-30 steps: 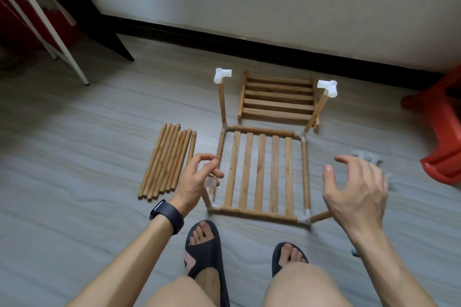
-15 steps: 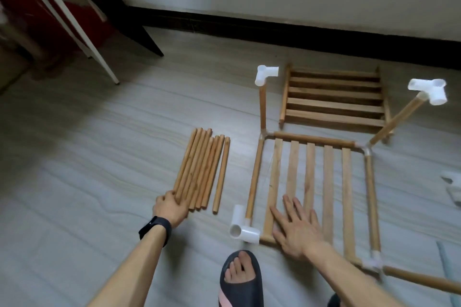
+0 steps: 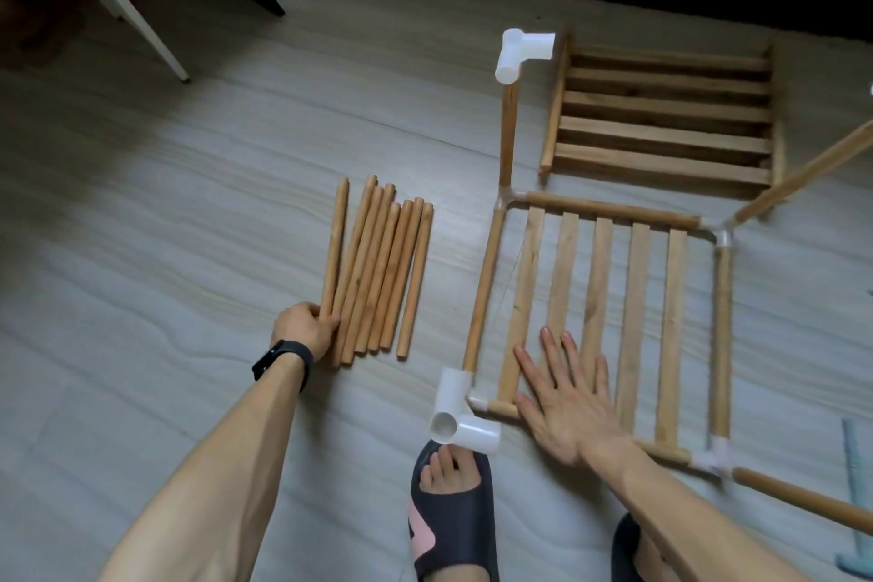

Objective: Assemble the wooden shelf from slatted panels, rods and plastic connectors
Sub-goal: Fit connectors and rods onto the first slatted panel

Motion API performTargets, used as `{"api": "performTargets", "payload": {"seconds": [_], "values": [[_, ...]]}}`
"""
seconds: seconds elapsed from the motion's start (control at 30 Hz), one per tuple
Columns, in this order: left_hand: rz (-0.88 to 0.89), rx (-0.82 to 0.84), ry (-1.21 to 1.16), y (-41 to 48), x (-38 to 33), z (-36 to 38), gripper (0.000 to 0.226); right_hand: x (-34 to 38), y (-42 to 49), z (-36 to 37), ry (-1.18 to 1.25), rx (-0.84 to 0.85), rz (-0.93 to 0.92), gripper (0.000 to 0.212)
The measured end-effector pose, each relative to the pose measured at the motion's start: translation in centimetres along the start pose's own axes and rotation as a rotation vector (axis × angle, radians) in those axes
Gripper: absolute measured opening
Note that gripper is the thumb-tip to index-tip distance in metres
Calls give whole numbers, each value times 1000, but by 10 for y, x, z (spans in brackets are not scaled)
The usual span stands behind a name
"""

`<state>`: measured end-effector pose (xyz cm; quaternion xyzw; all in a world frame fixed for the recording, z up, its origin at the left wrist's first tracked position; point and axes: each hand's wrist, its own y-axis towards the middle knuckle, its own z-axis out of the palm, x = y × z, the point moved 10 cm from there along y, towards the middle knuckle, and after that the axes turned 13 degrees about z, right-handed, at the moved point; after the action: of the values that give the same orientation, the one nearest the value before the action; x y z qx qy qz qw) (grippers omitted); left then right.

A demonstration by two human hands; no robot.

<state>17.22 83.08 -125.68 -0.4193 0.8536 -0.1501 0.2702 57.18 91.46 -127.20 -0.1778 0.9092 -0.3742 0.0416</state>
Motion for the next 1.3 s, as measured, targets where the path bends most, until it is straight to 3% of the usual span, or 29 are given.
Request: {"api": "performTargets", "payload": {"seconds": [0.2,0.3,0.37,0.43,0.53,0.6,0.67,0.77,0.83,0.93,1.0,1.1,1.17,1.3], "values": [[117,-37,-122,-28,-16,-41,40,2,-6,-10,-19,115,-2,73],[330,-125,-30,-58,-56,-88,28,5,-32,-59,245,69,31,80],[480,-204,45,-86,-91,-118,25,7,-68,-119,494,-163,-13,75],[640,-258,99,-120,-132,-140,25,6,-124,-187,628,-513,-99,65],[960,-319,180,-186,-199,-159,28,8,-221,-264,505,-1067,-251,60],[1187,-379,261,-237,-243,-161,29,13,-261,-283,311,-1237,-250,63],[1362,-428,284,-282,-276,-156,28,13,-270,-282,119,-1197,-173,61],[1498,-415,287,-321,-302,-135,27,3,-265,-264,-28,-972,-96,49],[1464,-379,170,-321,-300,-127,31,-11,-266,-251,-23,-859,-66,51],[1109,-250,-139,-285,-273,-113,50,-40,-270,-232,105,-779,-28,46],[900,-149,-219,-267,-250,-89,57,-55,-268,-214,138,-726,15,47],[686,9,-373,-258,-225,-53,42,-60,-259,-184,160,-649,30,48],[633,35,-447,-259,-222,-45,27,-56,-255,-170,182,-620,18,49],[646,-13,-531,-264,-228,-51,25,-50,-250,-162,252,-641,-13,44]]}}
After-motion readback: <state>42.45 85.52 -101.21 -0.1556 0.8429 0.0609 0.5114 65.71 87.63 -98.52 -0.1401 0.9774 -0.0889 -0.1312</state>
